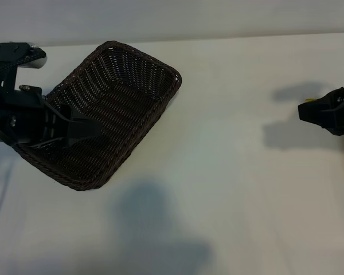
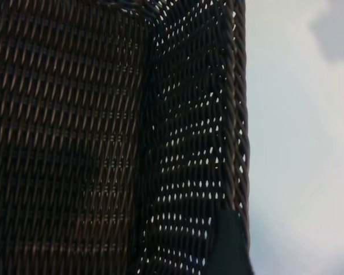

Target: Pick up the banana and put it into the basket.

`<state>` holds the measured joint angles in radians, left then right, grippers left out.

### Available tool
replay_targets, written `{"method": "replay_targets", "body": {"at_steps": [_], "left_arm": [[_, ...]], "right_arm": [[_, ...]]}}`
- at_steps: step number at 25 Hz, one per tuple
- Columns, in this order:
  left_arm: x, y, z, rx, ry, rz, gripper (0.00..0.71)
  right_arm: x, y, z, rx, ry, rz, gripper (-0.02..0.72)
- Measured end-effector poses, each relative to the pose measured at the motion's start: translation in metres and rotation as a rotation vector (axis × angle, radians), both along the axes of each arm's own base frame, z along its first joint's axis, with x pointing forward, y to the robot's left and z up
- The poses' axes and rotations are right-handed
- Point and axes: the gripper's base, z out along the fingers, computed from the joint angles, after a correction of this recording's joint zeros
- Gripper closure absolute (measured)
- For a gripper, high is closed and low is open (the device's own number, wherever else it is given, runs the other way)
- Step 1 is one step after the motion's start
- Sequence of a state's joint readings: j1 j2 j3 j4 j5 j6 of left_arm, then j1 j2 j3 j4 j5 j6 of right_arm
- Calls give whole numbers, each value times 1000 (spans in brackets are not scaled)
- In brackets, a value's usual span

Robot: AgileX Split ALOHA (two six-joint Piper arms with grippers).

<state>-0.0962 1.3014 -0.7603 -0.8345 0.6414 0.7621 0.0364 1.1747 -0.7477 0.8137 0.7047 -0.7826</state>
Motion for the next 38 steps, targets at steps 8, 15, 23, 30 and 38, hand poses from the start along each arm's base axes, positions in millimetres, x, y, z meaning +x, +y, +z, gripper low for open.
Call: {"method": "replay_targets", "body": {"at_steps": [8,15,23,30,38], "left_arm": [[0,0,0,1,0,0,149],[0,0,0,1,0,0,149],[0,0,0,1,1,0,149],[2,2,0,9,-17,28,149],[8,11,17,43,141,227,149]], "right_arm": [[0,0,0,0,0,-1,111],[0,0,0,0,0,-1,111],[0,0,0,0,0,0,111],[0,0,0,0,0,1,111],[0,0,0,0,0,1,111]]}}
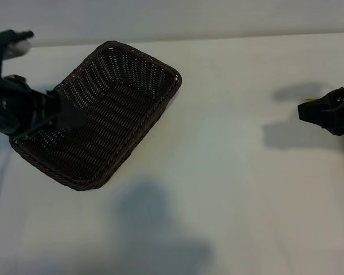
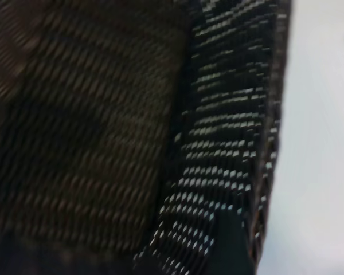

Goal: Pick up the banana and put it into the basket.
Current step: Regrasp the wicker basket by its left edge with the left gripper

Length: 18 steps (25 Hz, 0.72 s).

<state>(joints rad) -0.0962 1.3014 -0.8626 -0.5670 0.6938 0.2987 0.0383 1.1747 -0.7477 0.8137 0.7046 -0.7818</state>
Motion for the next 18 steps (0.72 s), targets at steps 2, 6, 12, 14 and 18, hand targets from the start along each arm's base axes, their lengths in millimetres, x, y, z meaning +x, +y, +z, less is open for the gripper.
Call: {"method": "replay_targets", "body": {"at_steps": [2,6,12,14,18], "left_arm": [[2,5,4,19,48,98,149],[1,15,4,52,138,309,149],[-4,25,0,80,265,563,149],[-5,27,-2,91,302,609,149],[-5,26,-14,110,415,654,149]], "right_arm": [[0,0,0,0,0,0,111],[0,0,0,0,0,0,111],[0,0,0,1,1,-1,111],[0,0,0,2,2,-3,111],[0,0,0,3,3,-4,111]]}}
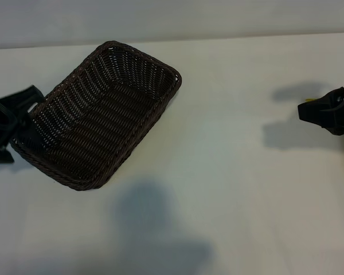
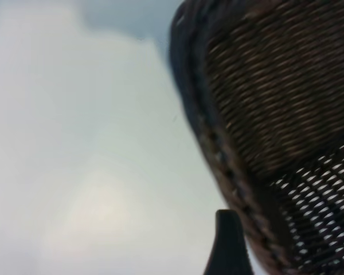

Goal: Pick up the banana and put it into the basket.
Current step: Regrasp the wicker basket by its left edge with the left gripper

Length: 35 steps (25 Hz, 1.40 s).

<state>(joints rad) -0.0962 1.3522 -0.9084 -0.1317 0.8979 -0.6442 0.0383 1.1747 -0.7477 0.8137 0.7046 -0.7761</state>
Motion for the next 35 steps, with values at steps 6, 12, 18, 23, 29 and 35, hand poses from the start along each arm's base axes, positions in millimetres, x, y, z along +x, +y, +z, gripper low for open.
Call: {"method": "replay_targets", "body": {"at_steps": [6,12,18,23,29,35], "left_arm": [[8,-8,-24,-70,148,53,149],[11,-10,-29,-93,175,118,149],[12,-8,-30,-79,174,167,149],[14,-3,-31,-37,157,206,149],[16,-1,-34,-11,156,209,149],[23,-2,-43,-9,147,214,149]], "right_arm": [[0,0,0,1,1,-1,111],[0,0,0,1,1,-1,111],[0,0,0,1,1,-1,111],[0,0,0,1,0,-2,111],[0,0,0,2,1,-2,111],[0,0,0,3,1,-3,111]]}}
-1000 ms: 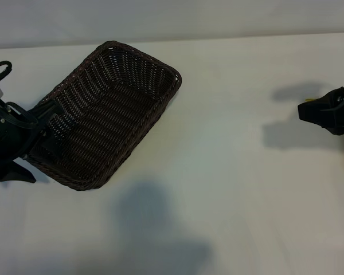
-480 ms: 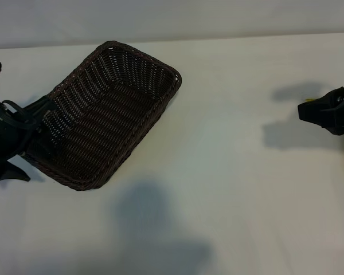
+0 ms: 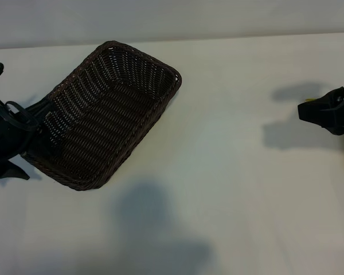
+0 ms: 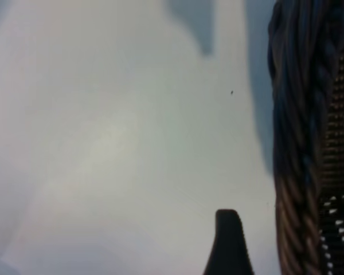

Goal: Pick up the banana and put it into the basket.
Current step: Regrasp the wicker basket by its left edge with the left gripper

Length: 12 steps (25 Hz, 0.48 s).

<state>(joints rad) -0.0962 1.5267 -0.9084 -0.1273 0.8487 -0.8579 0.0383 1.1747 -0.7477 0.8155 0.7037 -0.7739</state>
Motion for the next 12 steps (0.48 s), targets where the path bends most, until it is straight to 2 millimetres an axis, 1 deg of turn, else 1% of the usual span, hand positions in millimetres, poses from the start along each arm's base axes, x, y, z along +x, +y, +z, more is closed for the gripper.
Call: {"method": "replay_targets", "body": {"at_steps": [12], "left_arm": [[14,-2,-26,-2,22,11,149]], "right_arm": [[0,0,0,0,0,0,111]]}}
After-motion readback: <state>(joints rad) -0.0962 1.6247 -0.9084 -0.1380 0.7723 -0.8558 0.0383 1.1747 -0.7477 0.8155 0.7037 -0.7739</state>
